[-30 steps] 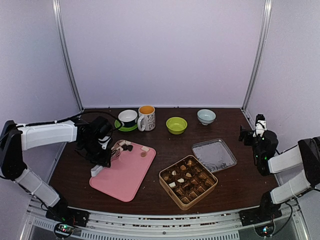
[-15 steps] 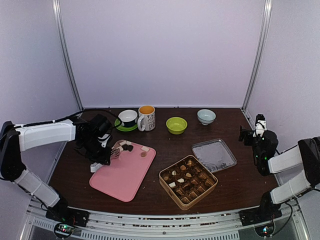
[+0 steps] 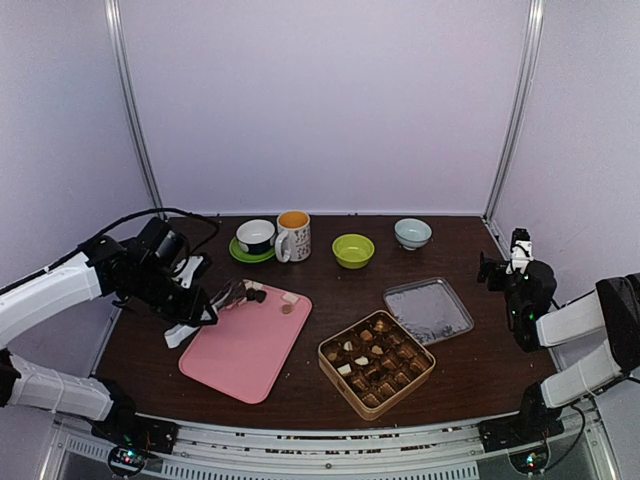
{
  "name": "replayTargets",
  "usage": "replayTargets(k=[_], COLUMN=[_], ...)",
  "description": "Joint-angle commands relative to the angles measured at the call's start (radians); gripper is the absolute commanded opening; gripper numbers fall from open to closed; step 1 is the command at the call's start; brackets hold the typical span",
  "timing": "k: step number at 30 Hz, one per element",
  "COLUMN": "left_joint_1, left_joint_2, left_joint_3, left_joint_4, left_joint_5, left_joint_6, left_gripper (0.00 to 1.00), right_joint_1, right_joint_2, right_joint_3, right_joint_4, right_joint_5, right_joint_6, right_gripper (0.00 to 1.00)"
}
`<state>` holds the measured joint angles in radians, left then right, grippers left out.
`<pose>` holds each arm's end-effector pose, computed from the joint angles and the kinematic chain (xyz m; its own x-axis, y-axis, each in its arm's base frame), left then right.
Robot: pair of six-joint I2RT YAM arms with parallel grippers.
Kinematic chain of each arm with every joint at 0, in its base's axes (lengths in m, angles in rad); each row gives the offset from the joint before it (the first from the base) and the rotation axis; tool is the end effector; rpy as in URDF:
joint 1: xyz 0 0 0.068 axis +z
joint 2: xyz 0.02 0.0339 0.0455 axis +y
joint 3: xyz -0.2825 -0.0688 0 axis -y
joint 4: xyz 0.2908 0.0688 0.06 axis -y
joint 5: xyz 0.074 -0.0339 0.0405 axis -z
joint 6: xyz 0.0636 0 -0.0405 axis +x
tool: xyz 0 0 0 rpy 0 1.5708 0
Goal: Pack the chocolate
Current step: Pick up the fake chocolate from the plate, then place the fake chocolate in the empty pocket of the box.
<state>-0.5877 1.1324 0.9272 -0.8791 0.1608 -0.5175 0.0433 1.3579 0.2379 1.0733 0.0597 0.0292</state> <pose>0.2115 -0.1532 0.2479 -0.9409 0.0401 -0.3363 0.1658 0.9203 -0.3543 0.2783 0.0083 0.1476 -0.0461 0.0272 -0.9986 0.0177 0.9995 0.0264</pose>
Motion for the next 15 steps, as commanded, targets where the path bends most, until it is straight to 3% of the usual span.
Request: replayTargets(k=[1,15], left_joint_1=[-0.011,-0.114], left_joint_2=[-0.070,-0.060], left_joint_3=[-0.027,-0.041], left_joint_4=[0.132,0.281], left_joint_5=[0.142,0.240], left_joint_6=[-0.002,-0.004], left_gripper=[0.24,0.23], right_joint_1=[-0.003,-0.003], right_joint_2=[0.001,0.001], right_joint_3=[0.013,0.013], right_joint_4=[0.014,0.014], right_joint_5=[-0.004,-0.003], right_joint_6=[-0.005,-0.004], right_gripper=[1.00,1.00])
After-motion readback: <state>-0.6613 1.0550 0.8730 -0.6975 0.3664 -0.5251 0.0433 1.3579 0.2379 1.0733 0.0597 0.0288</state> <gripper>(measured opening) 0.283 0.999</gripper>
